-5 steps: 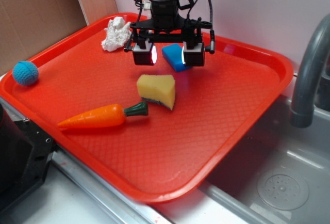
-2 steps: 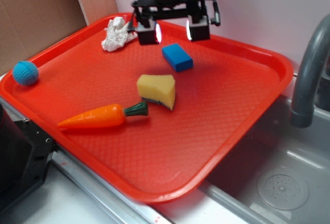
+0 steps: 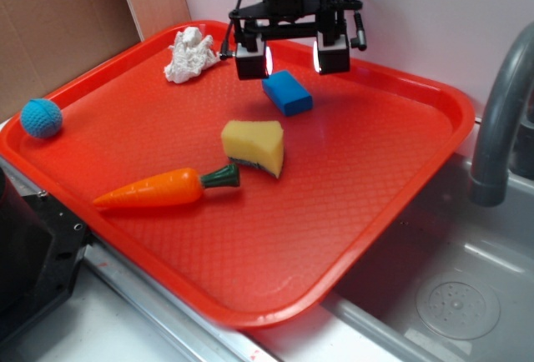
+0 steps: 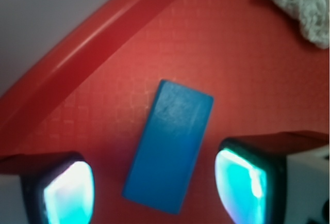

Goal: Grab the blue block.

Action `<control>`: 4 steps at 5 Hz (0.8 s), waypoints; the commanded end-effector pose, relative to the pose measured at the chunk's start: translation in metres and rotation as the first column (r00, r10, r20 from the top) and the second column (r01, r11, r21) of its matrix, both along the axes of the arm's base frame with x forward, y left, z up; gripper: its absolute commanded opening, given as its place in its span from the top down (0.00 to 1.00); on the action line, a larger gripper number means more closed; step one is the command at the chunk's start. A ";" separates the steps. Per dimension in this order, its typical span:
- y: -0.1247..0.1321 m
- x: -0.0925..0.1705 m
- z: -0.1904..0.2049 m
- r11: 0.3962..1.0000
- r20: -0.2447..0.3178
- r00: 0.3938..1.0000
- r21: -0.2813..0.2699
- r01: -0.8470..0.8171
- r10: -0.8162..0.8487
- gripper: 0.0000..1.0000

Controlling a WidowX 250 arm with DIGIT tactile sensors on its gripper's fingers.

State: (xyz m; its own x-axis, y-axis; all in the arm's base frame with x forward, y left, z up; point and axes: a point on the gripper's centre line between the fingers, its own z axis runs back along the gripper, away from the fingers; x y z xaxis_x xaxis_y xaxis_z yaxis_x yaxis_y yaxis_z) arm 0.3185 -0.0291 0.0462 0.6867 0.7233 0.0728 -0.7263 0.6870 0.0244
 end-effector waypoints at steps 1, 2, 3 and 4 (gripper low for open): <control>0.029 -0.018 -0.019 1.000 -0.030 1.000 0.019 -0.001 0.002 0.00; 0.037 -0.014 -0.035 1.000 -0.088 0.996 0.009 0.009 -0.009 0.39; 0.030 -0.059 -0.046 1.000 -0.120 0.993 -0.011 0.014 -0.016 1.00; 0.043 -0.047 0.005 0.971 -0.139 0.962 0.012 0.238 -0.234 1.00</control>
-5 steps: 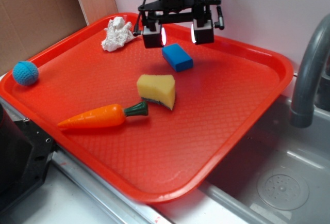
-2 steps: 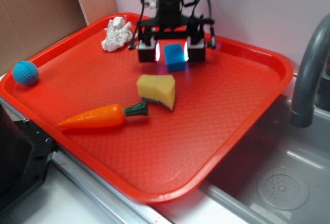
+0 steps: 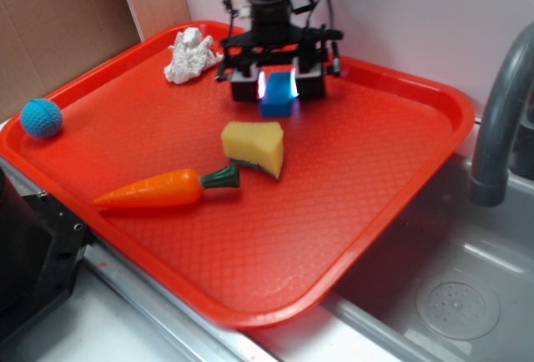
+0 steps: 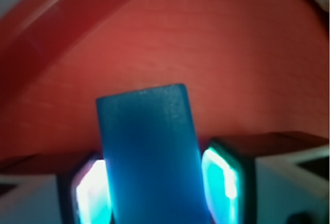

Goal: Grab the blue block.

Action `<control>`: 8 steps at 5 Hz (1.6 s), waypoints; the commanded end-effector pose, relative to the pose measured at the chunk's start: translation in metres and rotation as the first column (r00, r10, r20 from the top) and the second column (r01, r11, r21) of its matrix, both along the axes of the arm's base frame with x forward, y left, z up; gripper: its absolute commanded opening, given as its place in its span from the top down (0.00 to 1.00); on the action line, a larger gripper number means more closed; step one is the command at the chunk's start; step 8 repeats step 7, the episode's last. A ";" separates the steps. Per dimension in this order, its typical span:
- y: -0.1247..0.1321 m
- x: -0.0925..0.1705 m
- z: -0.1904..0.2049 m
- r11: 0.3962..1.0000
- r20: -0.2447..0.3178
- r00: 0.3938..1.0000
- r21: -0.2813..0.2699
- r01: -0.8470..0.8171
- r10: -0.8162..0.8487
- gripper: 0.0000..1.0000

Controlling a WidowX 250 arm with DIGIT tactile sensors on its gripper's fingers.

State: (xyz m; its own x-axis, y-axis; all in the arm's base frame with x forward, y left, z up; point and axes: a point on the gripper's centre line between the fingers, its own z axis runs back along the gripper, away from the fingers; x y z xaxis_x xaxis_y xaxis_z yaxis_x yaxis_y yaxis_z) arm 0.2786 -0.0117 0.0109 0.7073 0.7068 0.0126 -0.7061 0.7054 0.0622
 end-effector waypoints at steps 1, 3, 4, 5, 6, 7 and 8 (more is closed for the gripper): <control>0.030 -0.027 0.092 0.945 -0.043 0.951 0.109 0.309 -0.306 1.00; 0.056 -0.053 0.149 0.779 0.116 0.770 0.081 0.622 -0.628 1.00; 0.056 -0.057 0.161 0.799 0.107 0.792 0.114 0.590 -0.601 1.00; 0.058 -0.061 0.164 0.830 0.160 0.814 0.071 0.554 -0.558 1.00; 0.053 -0.063 0.167 0.855 0.046 0.856 0.097 0.509 -0.515 1.00; 0.052 -0.067 0.164 0.871 -0.001 0.877 0.107 0.479 -0.481 1.00; 0.052 -0.067 0.164 0.871 -0.001 0.877 0.107 0.479 -0.481 1.00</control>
